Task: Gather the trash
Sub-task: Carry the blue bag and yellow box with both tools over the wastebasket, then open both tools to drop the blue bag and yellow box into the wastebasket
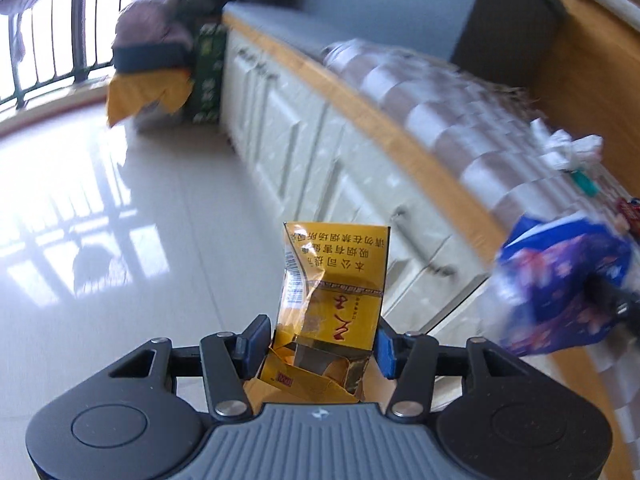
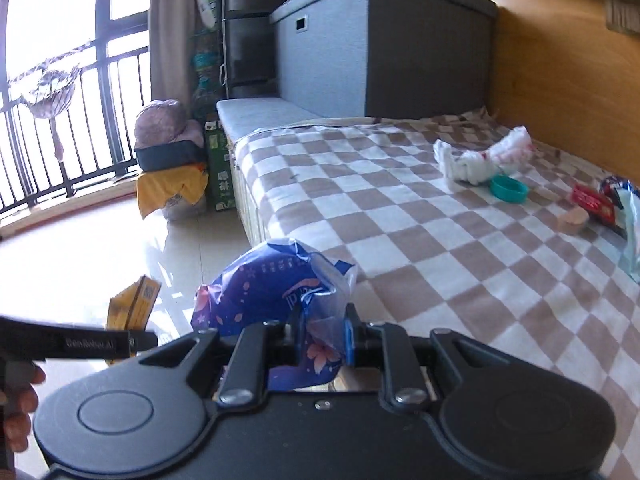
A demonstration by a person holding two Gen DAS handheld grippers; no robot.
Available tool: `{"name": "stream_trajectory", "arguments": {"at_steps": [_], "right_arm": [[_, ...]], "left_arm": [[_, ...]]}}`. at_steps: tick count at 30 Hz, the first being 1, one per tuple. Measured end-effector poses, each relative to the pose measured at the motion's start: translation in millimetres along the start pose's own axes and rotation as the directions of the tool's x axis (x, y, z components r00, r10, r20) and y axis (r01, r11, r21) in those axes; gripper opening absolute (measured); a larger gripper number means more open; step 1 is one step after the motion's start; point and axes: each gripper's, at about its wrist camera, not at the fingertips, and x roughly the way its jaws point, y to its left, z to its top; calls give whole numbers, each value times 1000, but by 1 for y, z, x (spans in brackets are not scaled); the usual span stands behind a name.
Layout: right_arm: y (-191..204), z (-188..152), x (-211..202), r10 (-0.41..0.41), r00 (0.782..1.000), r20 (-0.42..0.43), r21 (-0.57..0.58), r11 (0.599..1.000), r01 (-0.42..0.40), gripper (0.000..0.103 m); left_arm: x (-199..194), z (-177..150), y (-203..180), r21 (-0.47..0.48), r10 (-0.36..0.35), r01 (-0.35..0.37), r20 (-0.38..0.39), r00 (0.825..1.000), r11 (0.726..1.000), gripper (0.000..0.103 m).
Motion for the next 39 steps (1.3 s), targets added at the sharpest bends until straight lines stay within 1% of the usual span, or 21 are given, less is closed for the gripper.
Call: {"name": "stream_trajectory", "arguments": {"at_steps": [3,6,10,13,16,19,21,25,28,32,36,39], "right_arm": [[8,0,4,44,999,-24,5,999,-44,19],[22,-4,14,74,995,-61,-18,997,-75,19],[33,-14,32,84,989,-125,-40,995,-89,19],[35,-23,49,85,981,-175,-33,995,-92,19],[36,-35,69,69,970,-232,-26,997,-77,19],[35,-49,90,44,954,-298,-23,998,-53,19],[34,-56,104,34,940,-340,-13,999,-41,19],[31,-68,124,41,912,-409,29,999,-31,19],[31,-74,137,51,890,-454,68,997,-23,19],[38,-85,153,52,863,-502,79,997,-14,19],[49,-98,167,40,846,-531,57,998,-11,20],[57,-107,177,45,838,-544,52,998,-20,22]], "left_arm": [[8,-7,14,-16,9,-9,-24,1000,1000,54],[13,-9,14,-6,10,-10,-30,1000,1000,54],[23,-11,11,24,10,-9,-42,999,1000,54],[37,-13,11,41,7,-4,-73,997,999,54],[53,-16,11,53,16,-10,-112,994,999,54],[67,-18,12,68,31,-21,-150,988,998,54],[77,-19,14,55,27,-17,-189,982,998,54],[95,-24,19,11,2,1,-275,961,1000,54],[106,-31,20,4,7,-6,-325,946,1000,54],[112,-35,23,19,26,-21,-350,936,1000,54],[115,-33,25,17,31,-27,-359,933,999,54],[117,-34,26,21,38,-33,-364,931,999,54]]}}
